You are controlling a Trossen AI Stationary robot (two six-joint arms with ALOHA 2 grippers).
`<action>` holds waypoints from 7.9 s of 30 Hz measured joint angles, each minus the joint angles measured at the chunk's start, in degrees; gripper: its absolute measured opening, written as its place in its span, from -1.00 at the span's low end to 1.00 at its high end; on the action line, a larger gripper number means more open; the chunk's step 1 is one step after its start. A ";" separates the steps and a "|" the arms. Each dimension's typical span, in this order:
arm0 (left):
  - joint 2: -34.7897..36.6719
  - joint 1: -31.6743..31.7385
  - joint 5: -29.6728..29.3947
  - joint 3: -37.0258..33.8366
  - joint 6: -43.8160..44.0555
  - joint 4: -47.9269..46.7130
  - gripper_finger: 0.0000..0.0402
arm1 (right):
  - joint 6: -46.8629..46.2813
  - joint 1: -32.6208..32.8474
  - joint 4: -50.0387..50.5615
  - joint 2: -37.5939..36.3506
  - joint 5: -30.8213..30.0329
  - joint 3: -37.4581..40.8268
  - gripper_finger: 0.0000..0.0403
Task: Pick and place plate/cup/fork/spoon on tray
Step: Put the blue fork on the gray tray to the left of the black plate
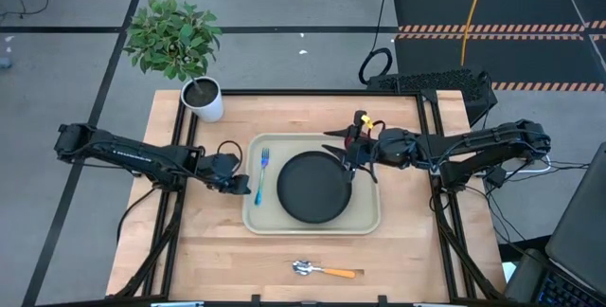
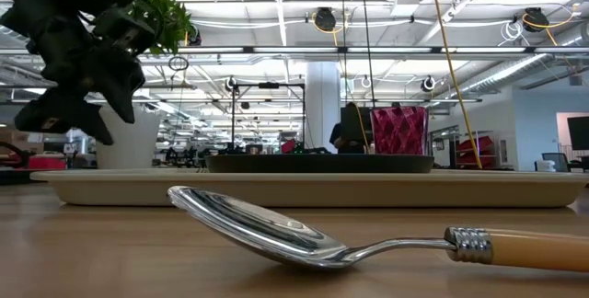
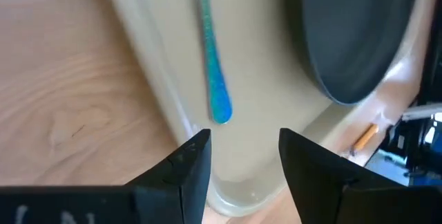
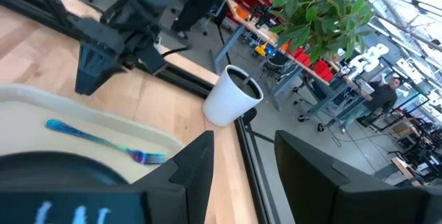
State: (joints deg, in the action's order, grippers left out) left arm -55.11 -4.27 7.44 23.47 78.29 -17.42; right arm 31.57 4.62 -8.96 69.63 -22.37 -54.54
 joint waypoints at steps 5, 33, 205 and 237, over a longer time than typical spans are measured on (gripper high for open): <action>0.00 1.95 -1.55 -0.01 -11.13 6.50 -0.14 | -0.04 0.00 0.35 0.02 0.00 0.00 -0.26; 0.00 9.50 -22.87 0.01 -93.94 18.99 -0.14 | -9.95 -0.11 -6.51 1.19 0.04 0.97 -0.26; -28.98 10.53 -10.88 13.35 -66.63 -2.40 -0.14 | -8.57 -0.09 -12.05 1.05 0.00 1.95 -0.26; -28.89 7.76 -7.03 13.50 -92.56 -5.03 -0.14 | -8.57 -0.09 -12.03 1.05 0.00 1.95 -0.26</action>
State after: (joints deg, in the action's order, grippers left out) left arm -84.01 3.49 0.41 36.97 -14.27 -22.45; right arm 23.00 4.54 -20.99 70.67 -22.37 -52.60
